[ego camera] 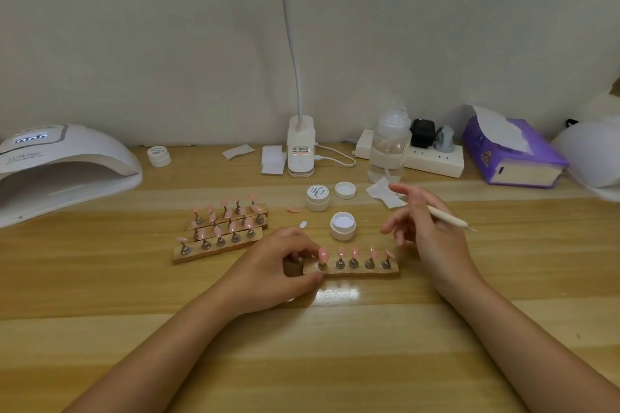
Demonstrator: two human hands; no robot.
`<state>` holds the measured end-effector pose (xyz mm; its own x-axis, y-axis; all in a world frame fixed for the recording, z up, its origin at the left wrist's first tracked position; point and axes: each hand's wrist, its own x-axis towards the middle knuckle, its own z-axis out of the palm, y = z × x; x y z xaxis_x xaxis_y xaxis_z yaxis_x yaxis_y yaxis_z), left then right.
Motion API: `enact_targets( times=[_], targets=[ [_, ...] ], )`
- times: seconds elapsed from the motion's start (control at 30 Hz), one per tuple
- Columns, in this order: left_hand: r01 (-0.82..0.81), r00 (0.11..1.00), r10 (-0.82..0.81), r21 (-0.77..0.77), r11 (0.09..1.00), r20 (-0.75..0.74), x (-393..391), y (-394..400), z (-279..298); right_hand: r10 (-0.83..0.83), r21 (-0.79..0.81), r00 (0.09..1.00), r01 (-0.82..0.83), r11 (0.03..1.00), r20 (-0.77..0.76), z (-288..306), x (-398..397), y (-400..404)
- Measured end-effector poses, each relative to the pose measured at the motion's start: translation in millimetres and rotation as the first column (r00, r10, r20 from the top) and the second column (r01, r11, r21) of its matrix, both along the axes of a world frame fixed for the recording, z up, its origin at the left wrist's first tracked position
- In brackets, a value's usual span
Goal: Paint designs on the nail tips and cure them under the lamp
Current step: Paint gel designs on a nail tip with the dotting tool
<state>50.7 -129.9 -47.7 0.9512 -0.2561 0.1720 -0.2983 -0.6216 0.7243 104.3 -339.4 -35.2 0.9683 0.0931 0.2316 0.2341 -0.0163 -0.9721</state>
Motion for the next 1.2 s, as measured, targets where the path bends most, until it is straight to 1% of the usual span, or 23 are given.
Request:
enact_targets(
  times=[0.1, 0.17, 0.27, 0.33, 0.4, 0.47, 0.73, 0.8, 0.93, 1.1, 1.2],
  targets=[
    [-0.018, 1.000, 0.018, -0.005, 1.000, 0.019, 1, 3, -1, -0.029, 0.062, 0.999, 0.030, 0.998, -0.019, 6, 0, 2],
    [-0.028, 0.999, 0.028, -0.008, 1.000, 0.039, 1, 4, -2, -0.057, 0.068, 0.998, 0.058, 0.996, -0.023, 9, 3, 3],
    [-0.030, 0.999, 0.030, -0.015, 0.999, 0.044, 2, 4, -2, -0.069, 0.030, 0.998, 0.068, 0.997, 0.008, 12, 10, 8],
    [-0.042, 0.999, 0.043, -0.028, 0.999, 0.028, 2, 2, -2, -0.054, -0.028, 0.998, 0.055, 0.998, 0.030, 12, 18, 12],
    [-0.078, 0.997, 0.079, -0.046, 0.996, 0.009, 2, -1, -2, -0.022, -0.080, 0.999, 0.025, 0.997, 0.046, 9, 27, 19],
    [-0.119, 0.993, 0.119, -0.052, 0.992, 0.000, 3, -5, -2, -0.003, -0.079, 0.999, 0.007, 0.997, 0.053, 5, 34, 26],
    [-0.148, 0.989, 0.147, -0.086, 0.985, -0.013, 6, -8, -3, -0.022, -0.110, 0.972, 0.049, 0.993, 0.232, -6, 42, 34],
    [-0.150, 0.989, 0.149, -0.085, 0.985, -0.013, 7, -8, -3, -0.019, -0.150, 0.967, 0.059, 0.987, 0.254, -6, 43, 35],
    [-0.148, 0.989, 0.148, -0.091, 0.985, -0.009, 7, -8, -4, 0.020, -0.322, 0.958, 0.077, 0.944, 0.287, -6, 44, 37],
    [-0.141, 0.990, 0.141, -0.081, 0.987, -0.005, 5, -8, -3, 0.072, -0.393, 0.927, 0.085, 0.916, 0.369, -6, 44, 38],
    [-0.138, 0.990, 0.138, -0.071, 0.988, -0.004, 5, -8, -2, 0.084, -0.416, 0.917, 0.094, 0.905, 0.390, -5, 44, 38]
  ],
)
